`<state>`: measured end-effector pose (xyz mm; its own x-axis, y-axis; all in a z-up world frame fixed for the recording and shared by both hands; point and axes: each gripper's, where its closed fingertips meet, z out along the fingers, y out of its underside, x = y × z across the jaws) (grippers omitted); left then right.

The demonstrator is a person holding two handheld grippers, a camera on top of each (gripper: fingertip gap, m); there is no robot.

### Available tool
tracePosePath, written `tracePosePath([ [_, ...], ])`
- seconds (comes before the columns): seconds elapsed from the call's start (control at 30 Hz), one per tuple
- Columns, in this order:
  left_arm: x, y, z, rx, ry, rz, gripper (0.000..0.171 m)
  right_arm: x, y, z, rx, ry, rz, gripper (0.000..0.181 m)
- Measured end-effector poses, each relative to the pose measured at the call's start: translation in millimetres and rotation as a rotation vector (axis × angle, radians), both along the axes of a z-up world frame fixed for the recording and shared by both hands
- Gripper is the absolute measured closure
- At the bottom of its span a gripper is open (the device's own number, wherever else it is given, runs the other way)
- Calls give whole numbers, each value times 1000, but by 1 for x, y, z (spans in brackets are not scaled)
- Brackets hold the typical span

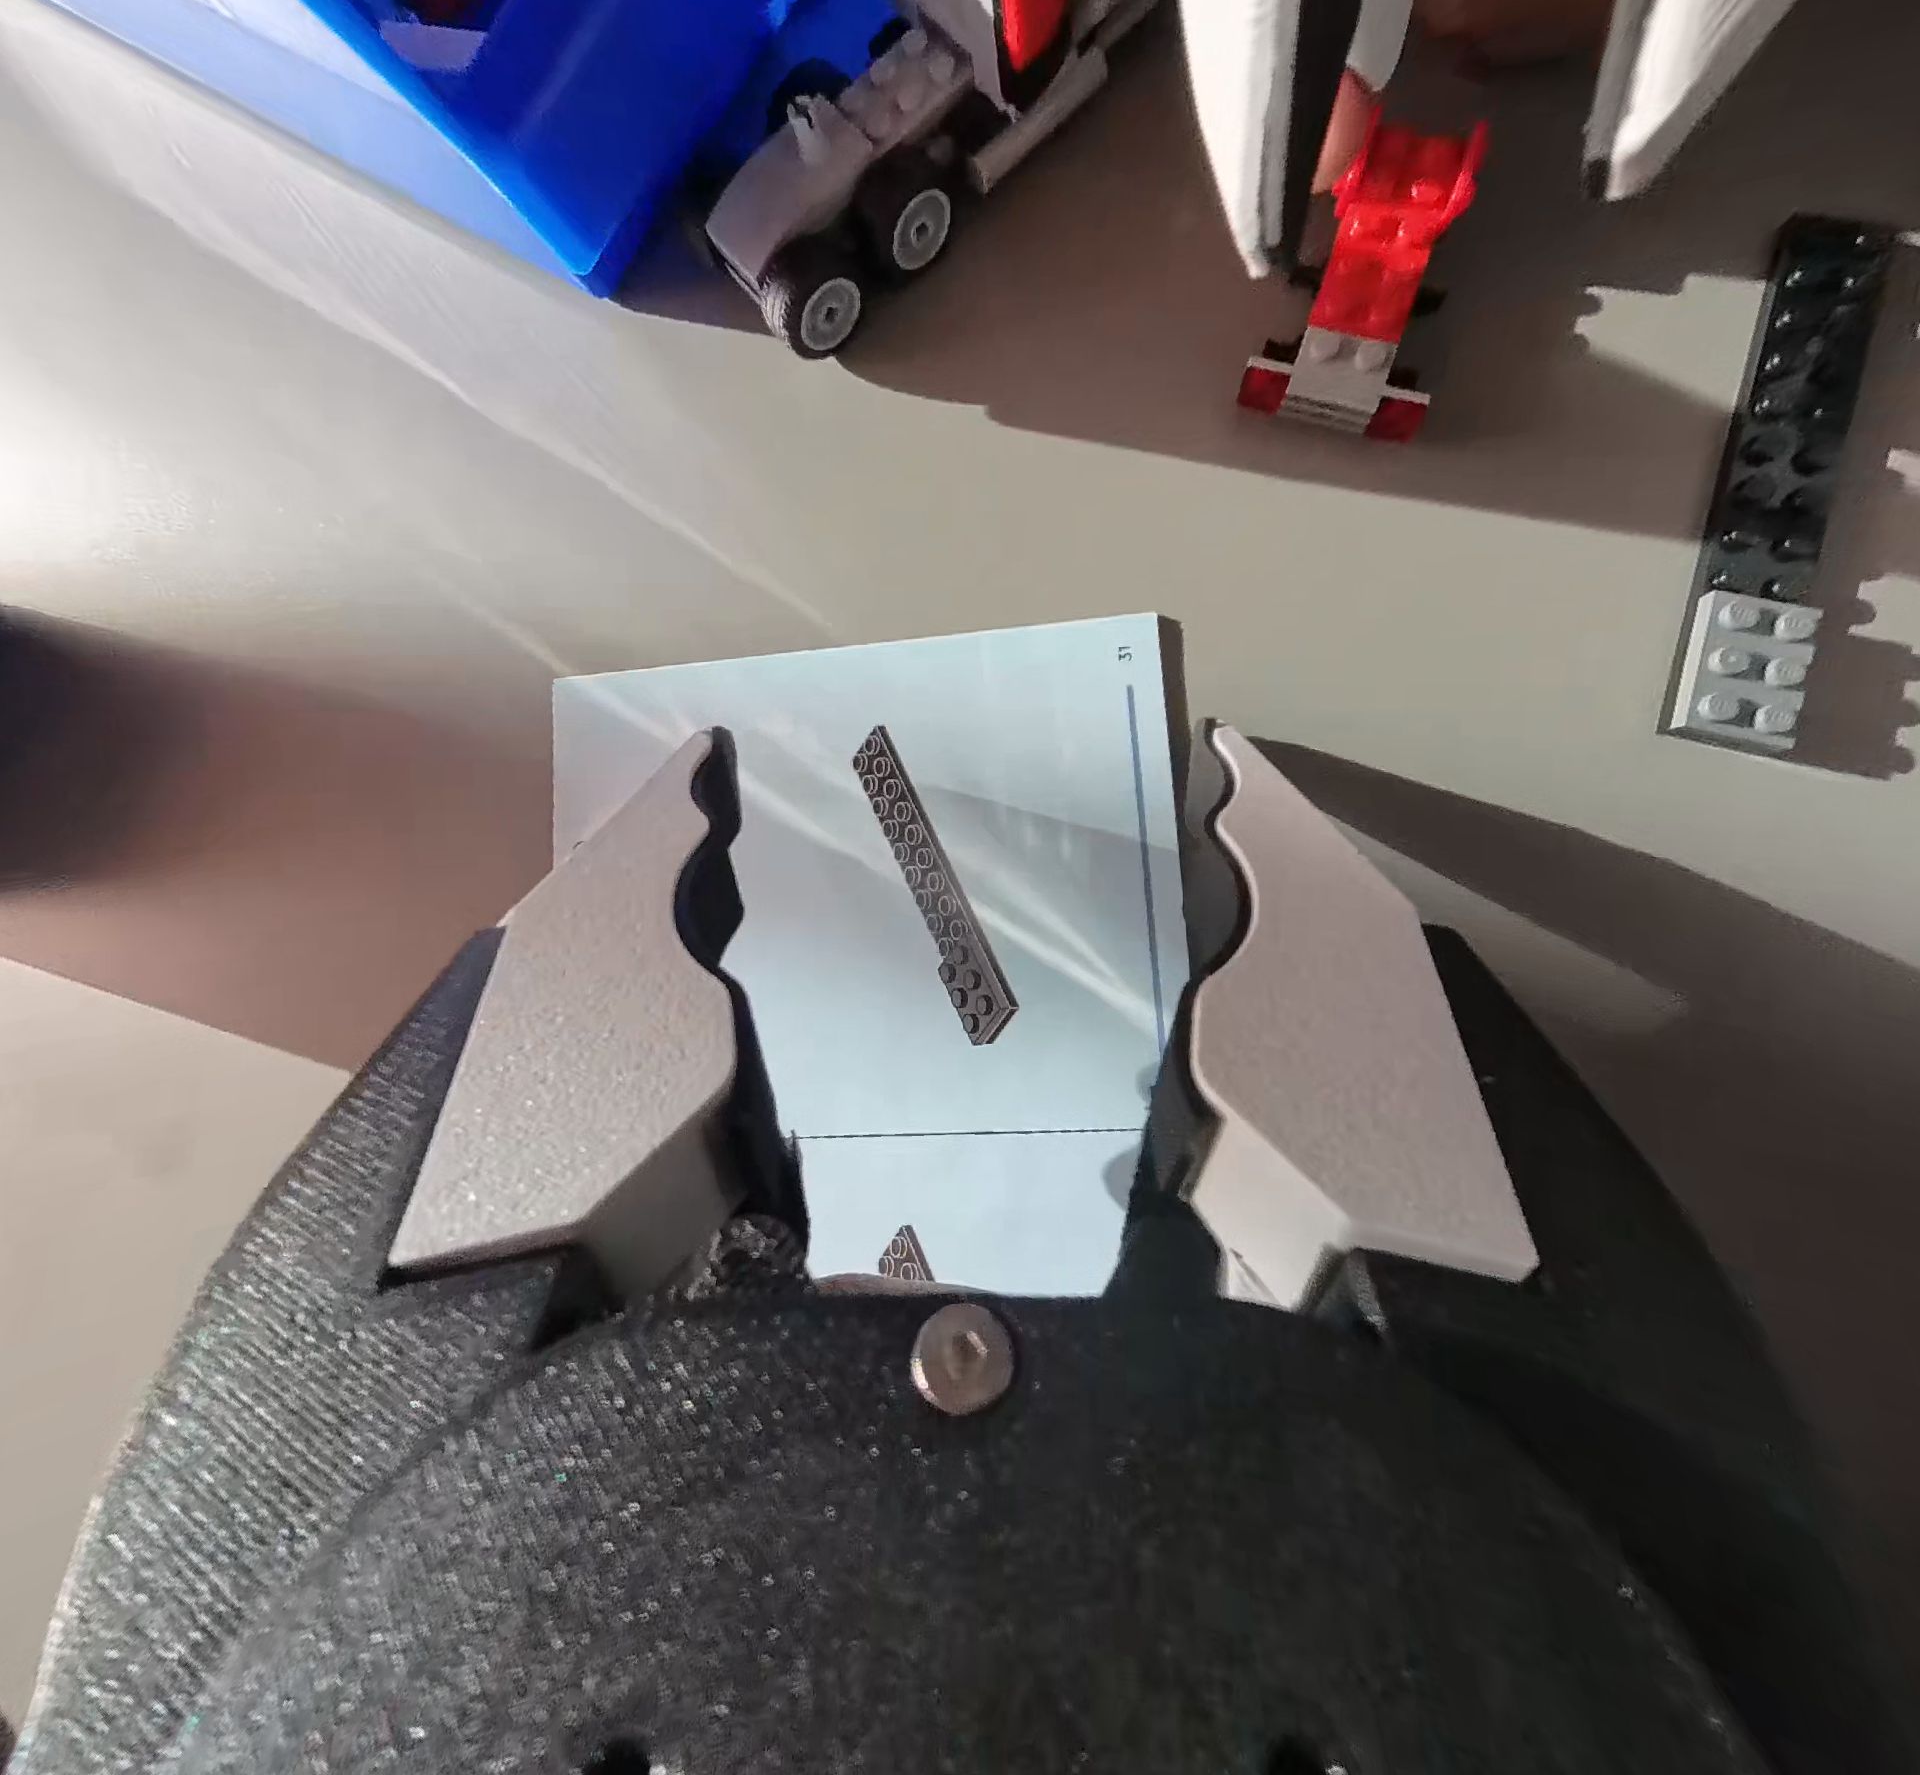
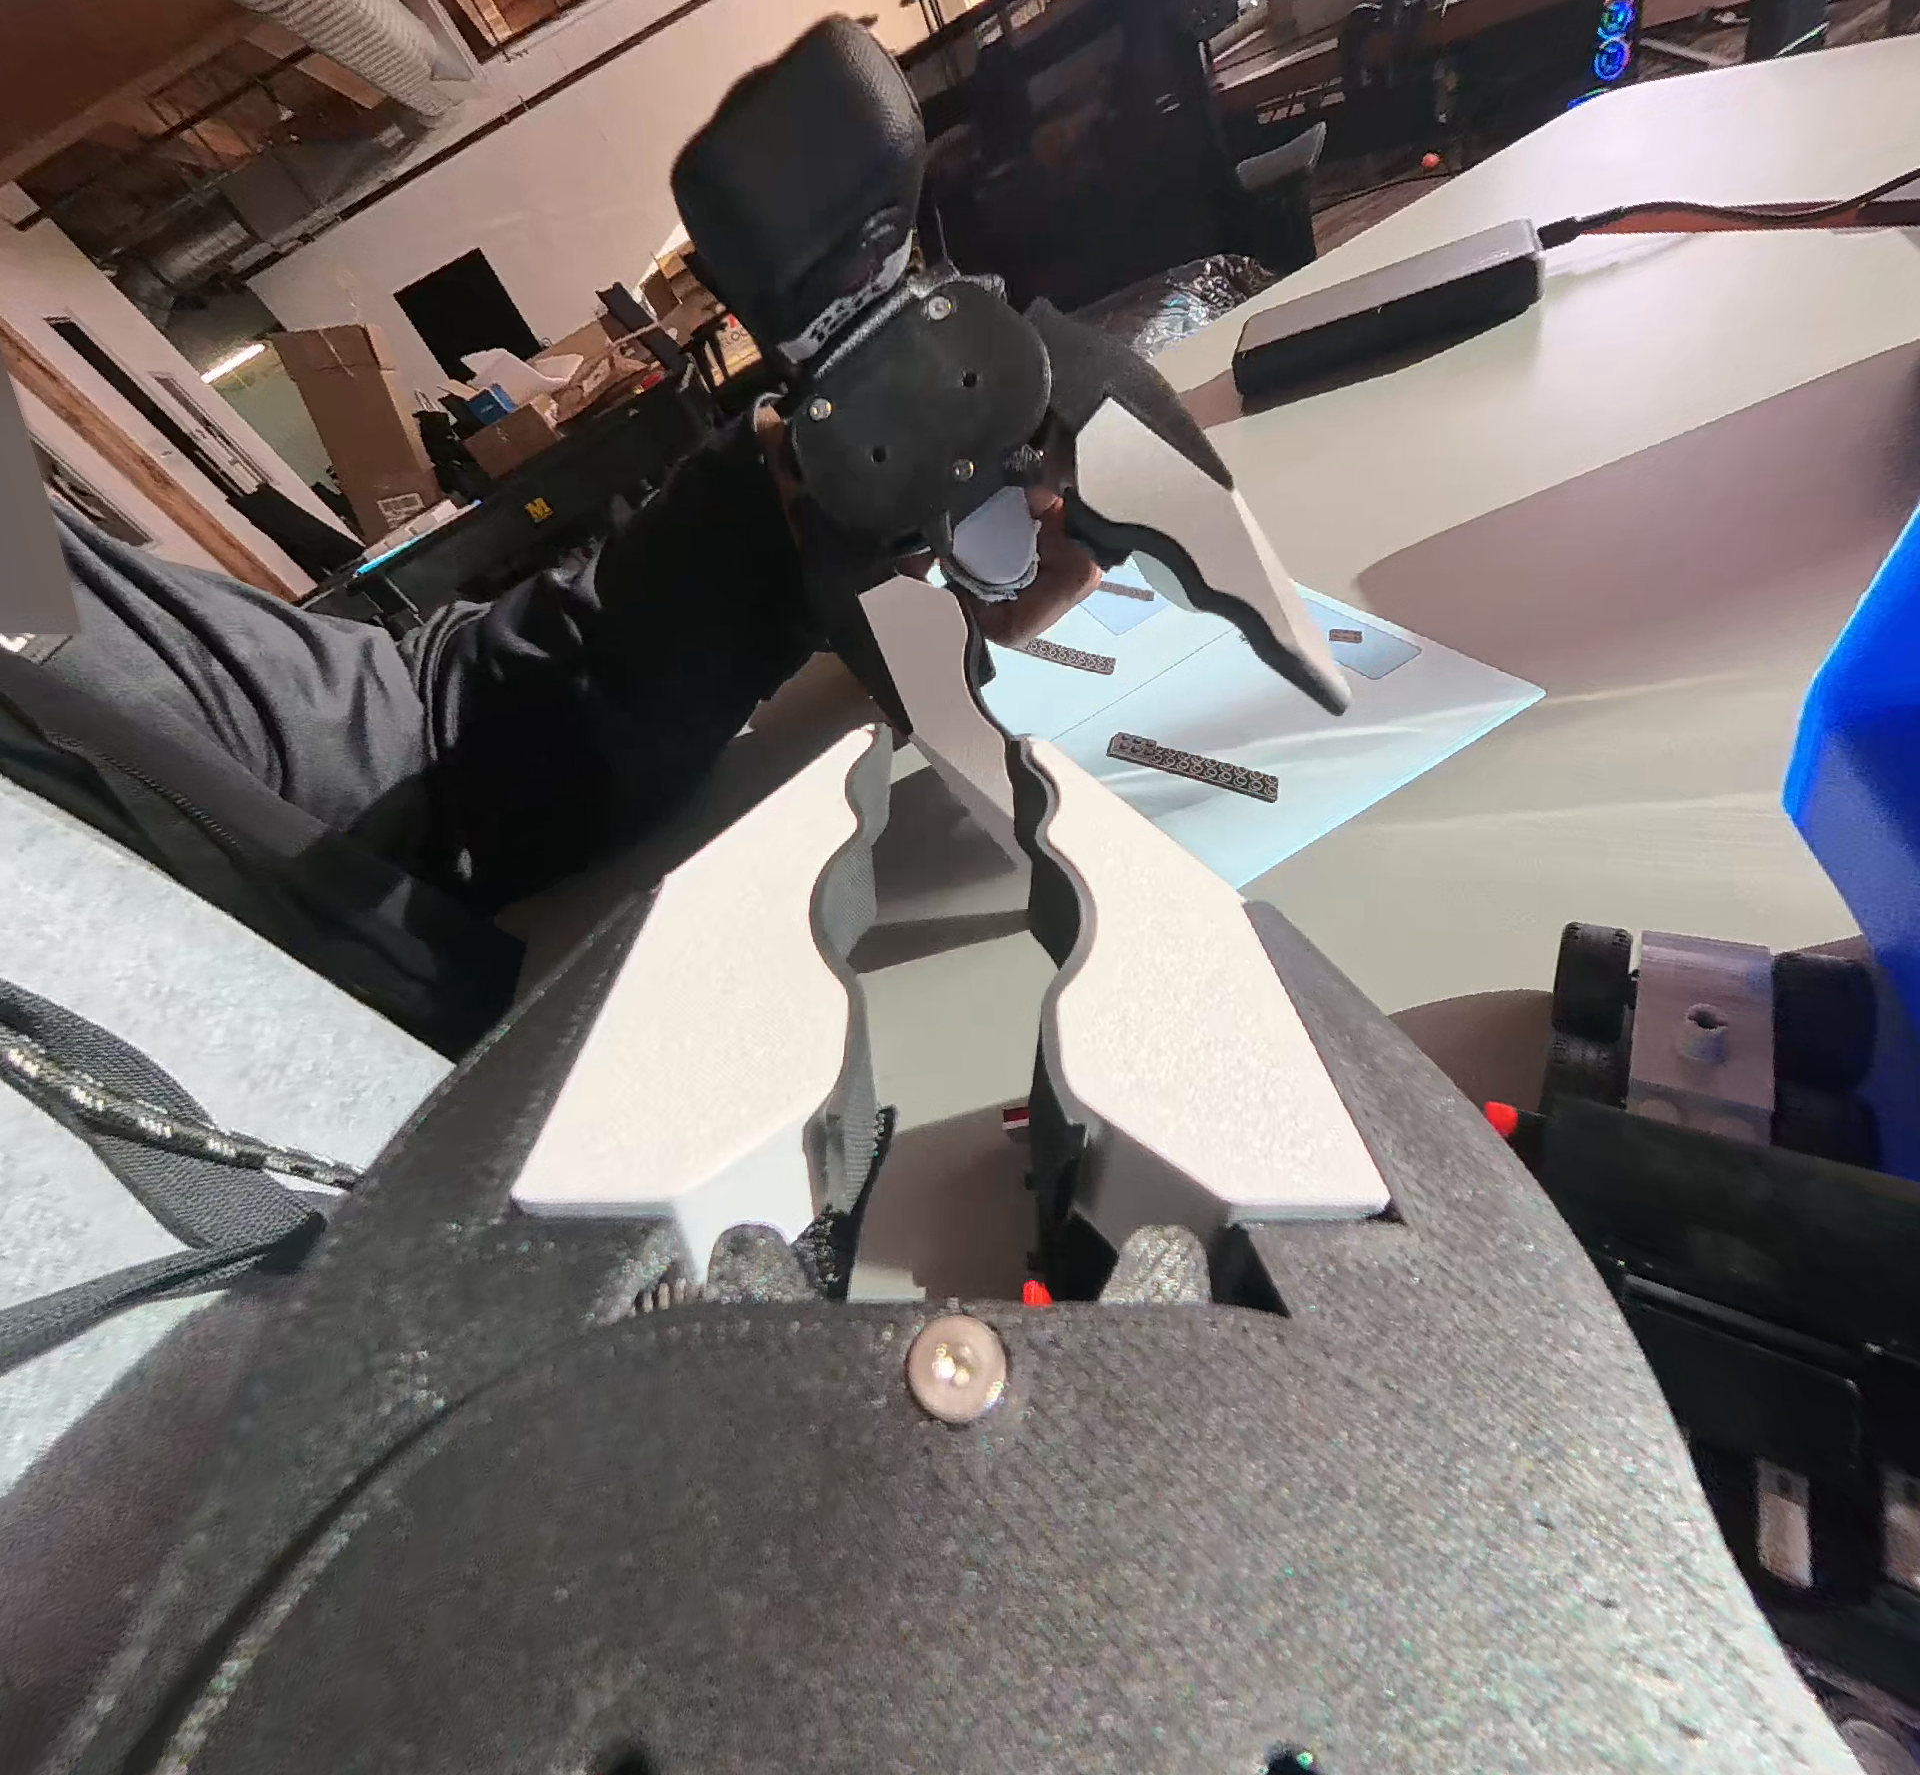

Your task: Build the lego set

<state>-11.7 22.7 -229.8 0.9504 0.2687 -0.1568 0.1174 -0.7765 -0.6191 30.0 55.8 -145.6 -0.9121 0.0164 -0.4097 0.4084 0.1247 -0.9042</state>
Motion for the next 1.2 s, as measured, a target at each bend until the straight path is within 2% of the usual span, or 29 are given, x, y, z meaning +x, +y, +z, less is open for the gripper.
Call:
tracePosePath([
  [0.27, -2, -5, 1, 9, -17, 23, 95, 1, 0, -1, 3, 4, 2, 157],
  [0.57, -4, -10, 11, 74, -54, 63, 98, -1, -1, -5, 32, -7, -16, 157],
  [0.7, -5, -11, 14, 93, -61, 70, 98, -10, -4, -15, 119, -13, -82, 156],
  [0.83, -5, -12, 15, 109, -69, 75, 99, -18, -9, -32, 287, 104, -135, 153],
  [0.97, -6, -13, 18, 126, -76, 81, 99, -14, -16, -48, 428, 181, -113, 149],
  [1.2, -6, -13, 21, 139, -78, 83, 100, -16, -25, -65, 525, 181, -95, 149],
])
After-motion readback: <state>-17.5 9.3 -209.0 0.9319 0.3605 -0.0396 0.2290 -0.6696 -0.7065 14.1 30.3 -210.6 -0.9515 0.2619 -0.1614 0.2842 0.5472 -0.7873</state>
